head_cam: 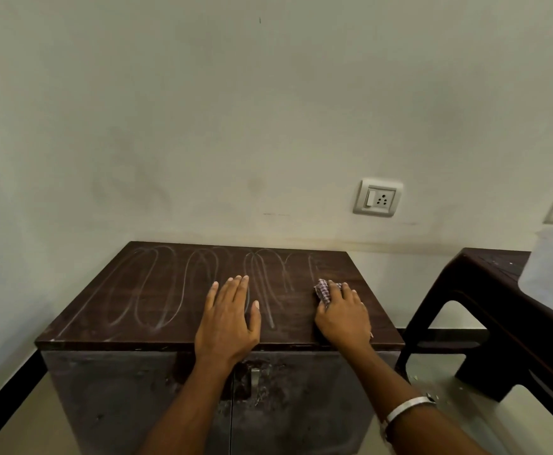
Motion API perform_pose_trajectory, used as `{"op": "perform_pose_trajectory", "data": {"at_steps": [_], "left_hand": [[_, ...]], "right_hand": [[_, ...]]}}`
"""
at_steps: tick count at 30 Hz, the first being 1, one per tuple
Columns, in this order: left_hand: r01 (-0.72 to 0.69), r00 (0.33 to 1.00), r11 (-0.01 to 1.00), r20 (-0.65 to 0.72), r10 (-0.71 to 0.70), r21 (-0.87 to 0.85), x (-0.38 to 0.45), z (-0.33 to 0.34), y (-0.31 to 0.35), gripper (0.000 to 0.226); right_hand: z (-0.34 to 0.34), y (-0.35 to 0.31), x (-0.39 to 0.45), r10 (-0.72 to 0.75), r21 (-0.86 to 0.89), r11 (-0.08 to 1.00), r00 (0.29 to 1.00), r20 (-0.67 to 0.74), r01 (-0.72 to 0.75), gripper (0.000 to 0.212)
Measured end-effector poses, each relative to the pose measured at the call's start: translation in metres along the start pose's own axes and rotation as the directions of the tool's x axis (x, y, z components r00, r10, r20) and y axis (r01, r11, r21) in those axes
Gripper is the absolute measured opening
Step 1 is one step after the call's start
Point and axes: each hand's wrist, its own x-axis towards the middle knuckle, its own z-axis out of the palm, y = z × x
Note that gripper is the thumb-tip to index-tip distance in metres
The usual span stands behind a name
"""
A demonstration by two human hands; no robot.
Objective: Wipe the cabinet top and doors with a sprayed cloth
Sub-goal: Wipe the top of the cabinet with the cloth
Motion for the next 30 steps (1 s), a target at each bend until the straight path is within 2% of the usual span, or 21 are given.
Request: {"op": "perform_pose_trajectory", "data": {"at_steps": [12,15,20,24,27,30], "left_hand": [[0.005,1.0,1.0,-0.014,-0.005,0.004,-0.001,0.001,0.0,0.061],[0.011,1.0,1.0,-0.023,-0.011,0.008,-0.001,0.0,-0.001,0.062],[0.009,1.0,1.0,-0.019,-0.009,-0.005,-0.001,-0.001,0.0,0.062],[0.002,1.0,1.0,-0.027,-0.002,-0.002,-0.001,0.0,0.001,0.061],[-0.002,0.999,1.0,-0.032,0.002,0.0,-0.001,0.002,0.001,0.061],[0.004,1.0,1.0,-0.025,-0.004,0.005,0.0,0.001,0.001,0.061]], "right_hand": [[0.035,-0.066,0.006,-0.236,0.041,0.971,0.969,0.065,0.234,0.06],[0.031,-0.051,0.015,-0.216,0.037,0.976,0.974,0.069,0.214,0.058],[0.015,-0.013,0.036,-0.082,0.007,0.997,0.996,0.017,0.082,0.058],[0.017,-0.012,0.04,-0.026,0.007,1.0,1.0,-0.016,0.026,0.059],[0.023,-0.026,0.039,-0.06,0.011,0.998,0.998,-0.014,0.06,0.059],[0.033,-0.05,0.035,-0.16,0.026,0.987,0.987,0.006,0.16,0.058]]}}
